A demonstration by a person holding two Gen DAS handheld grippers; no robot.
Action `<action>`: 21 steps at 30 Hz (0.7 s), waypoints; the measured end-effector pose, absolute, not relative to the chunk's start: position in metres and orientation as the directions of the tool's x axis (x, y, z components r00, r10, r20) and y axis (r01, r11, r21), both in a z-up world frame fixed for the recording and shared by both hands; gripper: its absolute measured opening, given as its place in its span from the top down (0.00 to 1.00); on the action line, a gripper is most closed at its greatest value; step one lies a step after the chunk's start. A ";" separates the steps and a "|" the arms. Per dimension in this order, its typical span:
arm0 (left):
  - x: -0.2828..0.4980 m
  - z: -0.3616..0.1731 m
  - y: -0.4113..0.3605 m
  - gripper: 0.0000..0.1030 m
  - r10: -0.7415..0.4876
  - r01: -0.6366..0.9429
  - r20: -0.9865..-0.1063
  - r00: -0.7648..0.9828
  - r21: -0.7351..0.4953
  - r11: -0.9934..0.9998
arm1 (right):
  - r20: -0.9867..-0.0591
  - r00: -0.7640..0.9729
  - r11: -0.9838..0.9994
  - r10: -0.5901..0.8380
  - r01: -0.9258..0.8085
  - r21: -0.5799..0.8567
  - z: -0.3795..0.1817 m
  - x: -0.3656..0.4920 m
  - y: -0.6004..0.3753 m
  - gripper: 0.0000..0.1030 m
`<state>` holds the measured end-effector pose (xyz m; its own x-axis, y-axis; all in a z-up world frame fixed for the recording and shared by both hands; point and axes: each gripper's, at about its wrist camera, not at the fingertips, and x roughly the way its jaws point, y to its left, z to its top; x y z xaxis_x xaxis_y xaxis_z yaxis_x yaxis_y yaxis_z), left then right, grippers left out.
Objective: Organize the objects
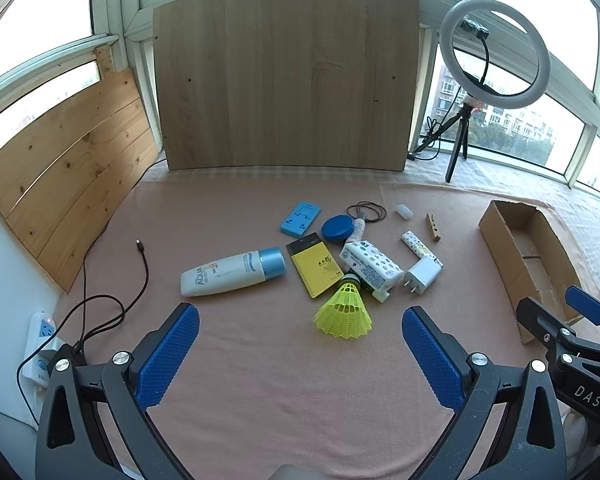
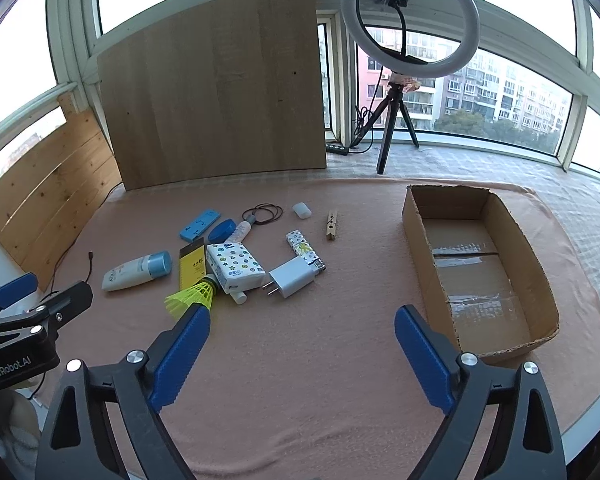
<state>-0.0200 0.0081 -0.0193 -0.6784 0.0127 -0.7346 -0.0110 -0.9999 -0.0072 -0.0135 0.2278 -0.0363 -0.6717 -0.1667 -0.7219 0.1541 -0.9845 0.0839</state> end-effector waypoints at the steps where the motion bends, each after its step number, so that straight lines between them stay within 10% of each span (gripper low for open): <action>1: -0.021 -0.020 0.008 0.00 0.014 -0.012 -0.736 -0.677 -0.009 -1.000 | -0.722 -0.672 -0.984 -0.167 0.155 0.083 -0.036 -0.014 0.228 0.11; 21: -0.026 -0.025 0.008 0.00 0.024 -0.022 -0.743 -0.669 -0.013 -1.000 | -0.729 -0.666 -0.985 -0.161 0.155 0.077 -0.039 -0.017 0.224 0.11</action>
